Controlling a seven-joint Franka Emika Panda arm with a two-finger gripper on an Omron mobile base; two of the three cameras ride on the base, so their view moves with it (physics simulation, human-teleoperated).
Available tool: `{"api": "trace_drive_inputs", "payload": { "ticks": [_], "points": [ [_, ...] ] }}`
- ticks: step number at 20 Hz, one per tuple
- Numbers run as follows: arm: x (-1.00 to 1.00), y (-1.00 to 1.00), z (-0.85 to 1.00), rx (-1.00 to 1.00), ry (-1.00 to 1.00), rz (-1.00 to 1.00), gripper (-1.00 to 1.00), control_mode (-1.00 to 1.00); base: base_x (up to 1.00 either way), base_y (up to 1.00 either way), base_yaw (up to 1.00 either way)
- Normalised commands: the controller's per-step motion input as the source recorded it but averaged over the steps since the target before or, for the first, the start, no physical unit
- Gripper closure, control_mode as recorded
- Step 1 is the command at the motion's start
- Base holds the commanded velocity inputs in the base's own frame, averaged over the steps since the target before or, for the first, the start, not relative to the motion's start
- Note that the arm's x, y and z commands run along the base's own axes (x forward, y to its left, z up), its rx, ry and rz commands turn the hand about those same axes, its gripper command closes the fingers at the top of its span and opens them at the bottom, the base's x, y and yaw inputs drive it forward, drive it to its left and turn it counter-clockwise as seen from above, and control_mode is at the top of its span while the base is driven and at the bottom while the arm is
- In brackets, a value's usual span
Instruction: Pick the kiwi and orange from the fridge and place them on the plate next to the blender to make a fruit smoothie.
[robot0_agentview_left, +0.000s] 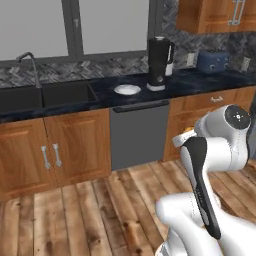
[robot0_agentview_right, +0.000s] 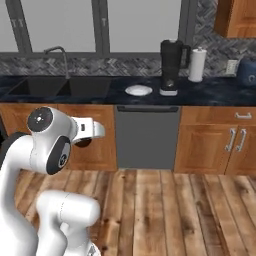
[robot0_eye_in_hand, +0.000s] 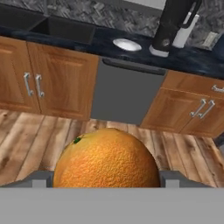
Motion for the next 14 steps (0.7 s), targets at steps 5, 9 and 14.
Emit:
{"api": "trace_drive_inputs", "payload": {
  "ticks": [5,9,14],
  "points": [
    [0.00,0.00,0.00,0.00,0.00,0.00,1.00,1.00,1.00,-0.30,0.04],
    [0.00,0.00,0.00,0.00,0.00,0.00,1.00,1.00,1.00,-0.08,0.04],
    [0.00,0.00,0.00,0.00,0.00,0.00,1.00,1.00,1.00,0.00,0.03]
  ]
}}
